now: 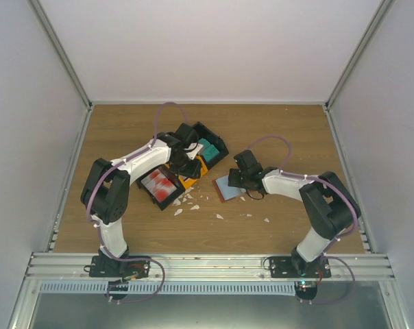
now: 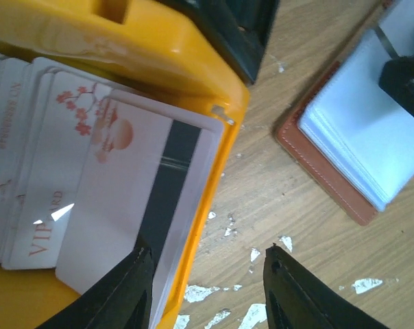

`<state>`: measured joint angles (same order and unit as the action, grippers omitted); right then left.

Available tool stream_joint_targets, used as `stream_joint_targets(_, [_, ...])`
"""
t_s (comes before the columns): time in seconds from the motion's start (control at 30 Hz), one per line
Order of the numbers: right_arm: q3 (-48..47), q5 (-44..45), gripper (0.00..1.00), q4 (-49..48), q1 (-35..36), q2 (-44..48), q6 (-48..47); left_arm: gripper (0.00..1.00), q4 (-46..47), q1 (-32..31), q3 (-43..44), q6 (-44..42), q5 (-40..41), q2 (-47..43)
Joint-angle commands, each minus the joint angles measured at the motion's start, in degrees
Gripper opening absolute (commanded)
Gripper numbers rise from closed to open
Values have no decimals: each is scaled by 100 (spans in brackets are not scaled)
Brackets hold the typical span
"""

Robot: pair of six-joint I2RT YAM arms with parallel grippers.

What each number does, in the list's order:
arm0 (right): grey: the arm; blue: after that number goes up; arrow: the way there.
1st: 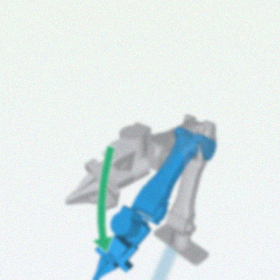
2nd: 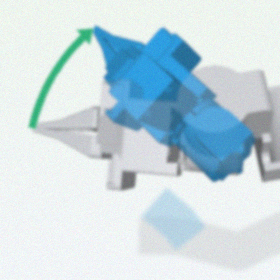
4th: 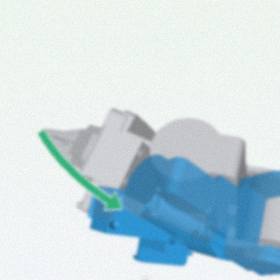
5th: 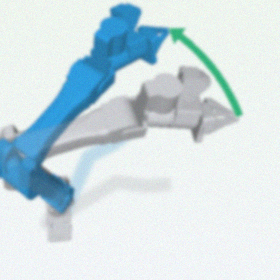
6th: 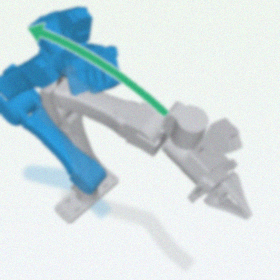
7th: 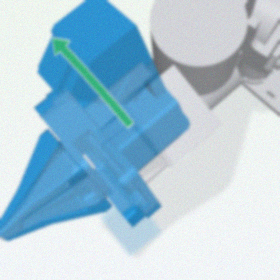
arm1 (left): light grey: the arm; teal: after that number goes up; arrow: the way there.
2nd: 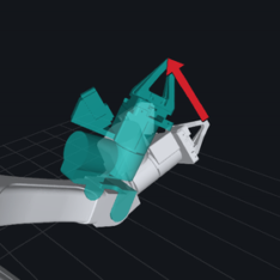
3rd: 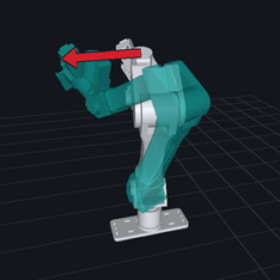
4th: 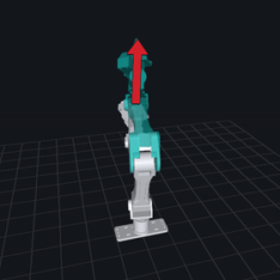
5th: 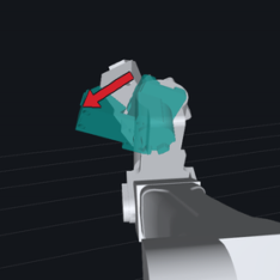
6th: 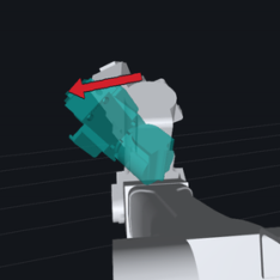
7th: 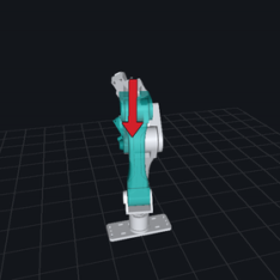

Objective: Put the credit cards into the card holder
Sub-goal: Adjust the credit card in the storage box, then pick up the credit card from the storage box.

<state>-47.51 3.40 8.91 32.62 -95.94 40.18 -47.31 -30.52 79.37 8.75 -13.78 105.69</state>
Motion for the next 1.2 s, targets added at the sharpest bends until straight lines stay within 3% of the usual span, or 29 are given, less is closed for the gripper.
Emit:
stream_joint_targets(0.0, [272, -317, 60, 467, 114, -83, 186, 49, 179, -59, 67, 14, 424, -108])
stream_joint_targets(0.3, [264, -310, 60, 444, 155, -129, 215, 61, 210, -145, 146, -128, 723, 345])
stream_joint_targets(0.5, [244, -322, 60, 438, 174, -182, 228, 63, 122, -263, 224, -76, 903, 558])
stream_joint_targets(0.6, [240, -320, 60, 445, 184, -192, 223, 59, 47, -321, 260, -80, 987, 636])
stream_joint_targets(0.77, [243, -307, 60, 445, 188, -219, 219, 45, -45, -340, 267, -93, 931, 528])
stream_joint_targets(1.17, [169, -297, 60, 482, 199, -250, 218, 33, -186, -345, 359, -146, 736, 314])
